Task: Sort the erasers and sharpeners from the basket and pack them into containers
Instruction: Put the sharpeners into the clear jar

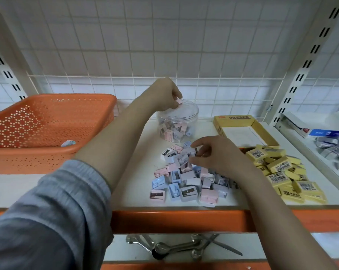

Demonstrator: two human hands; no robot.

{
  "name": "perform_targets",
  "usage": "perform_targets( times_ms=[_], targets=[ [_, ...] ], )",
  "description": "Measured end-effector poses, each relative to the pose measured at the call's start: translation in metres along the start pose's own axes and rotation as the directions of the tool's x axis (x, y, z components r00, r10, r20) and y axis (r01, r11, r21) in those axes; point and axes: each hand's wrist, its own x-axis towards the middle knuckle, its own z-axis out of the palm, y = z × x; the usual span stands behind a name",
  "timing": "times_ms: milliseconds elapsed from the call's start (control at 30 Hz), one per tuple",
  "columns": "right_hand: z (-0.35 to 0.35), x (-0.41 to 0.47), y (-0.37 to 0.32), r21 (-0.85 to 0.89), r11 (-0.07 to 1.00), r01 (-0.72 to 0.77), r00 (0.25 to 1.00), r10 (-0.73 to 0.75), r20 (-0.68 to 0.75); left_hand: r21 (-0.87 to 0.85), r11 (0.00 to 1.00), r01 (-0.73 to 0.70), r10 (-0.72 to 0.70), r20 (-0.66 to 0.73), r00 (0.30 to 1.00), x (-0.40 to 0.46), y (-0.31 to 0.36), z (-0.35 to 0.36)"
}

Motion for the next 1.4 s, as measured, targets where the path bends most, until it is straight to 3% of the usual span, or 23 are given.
perform_targets(
  times_ms=[200, 367, 467, 533, 633, 800, 900, 1067, 1200, 1267, 1400],
  targets=[
    [0.009, -0.005, -0.001, -0.042, 0.999, 0.023, 0.998, -0.026, -0.05, -0.017, 0.999, 0.038, -0.038, -0.007, 0.999, 0.006, -0.007, 0.009],
    [-0.001, -0.004, -0.002, -0.007, 0.999, 0.036, 0.993, -0.037, -0.112, -0.146, 0.989, 0.039, -0.067, -0.19, 0.98, -0.029, -0.007, 0.001],
    [-0.019, 0.008, -0.011, 0.054, 0.995, 0.088, 0.971, -0.073, -0.228, -0.229, 0.973, 0.009, -0.077, -0.286, 0.955, -0.071, -0.003, 0.002],
    [-0.032, 0.026, -0.02, 0.095, 0.987, 0.133, 0.944, -0.097, -0.314, -0.272, 0.962, 0.001, -0.073, -0.254, 0.964, -0.098, -0.002, 0.007],
    [-0.043, 0.063, -0.034, 0.099, 0.979, 0.181, 0.921, -0.134, -0.365, -0.363, 0.93, 0.052, -0.093, -0.098, 0.991, -0.128, -0.006, 0.019],
    [-0.031, 0.114, -0.048, -0.088, 0.987, 0.134, 0.96, -0.152, -0.235, -0.305, 0.931, 0.201, -0.169, 0.129, 0.977, -0.149, -0.022, 0.042],
    [-0.022, 0.13, -0.048, -0.204, 0.973, 0.104, 0.977, -0.138, -0.161, -0.276, 0.925, 0.262, -0.216, 0.185, 0.959, -0.152, -0.023, 0.047],
    [-0.025, 0.114, -0.045, -0.117, 0.98, 0.163, 0.968, -0.181, -0.172, -0.245, 0.92, 0.307, -0.261, 0.203, 0.944, -0.146, -0.017, 0.048],
    [-0.036, 0.069, -0.032, 0.061, 0.974, 0.219, 0.948, -0.198, -0.25, -0.206, 0.931, 0.301, -0.251, 0.236, 0.939, -0.144, -0.016, 0.043],
    [-0.039, 0.042, -0.02, 0.103, 0.978, 0.183, 0.972, -0.164, -0.171, -0.209, 0.936, 0.284, -0.224, 0.27, 0.937, -0.145, -0.017, 0.039],
    [-0.036, 0.002, 0.002, 0.024, 0.994, 0.103, 0.988, -0.105, 0.116, -0.189, 0.947, 0.26, -0.208, 0.257, 0.944, -0.145, -0.02, 0.033]
  ],
)
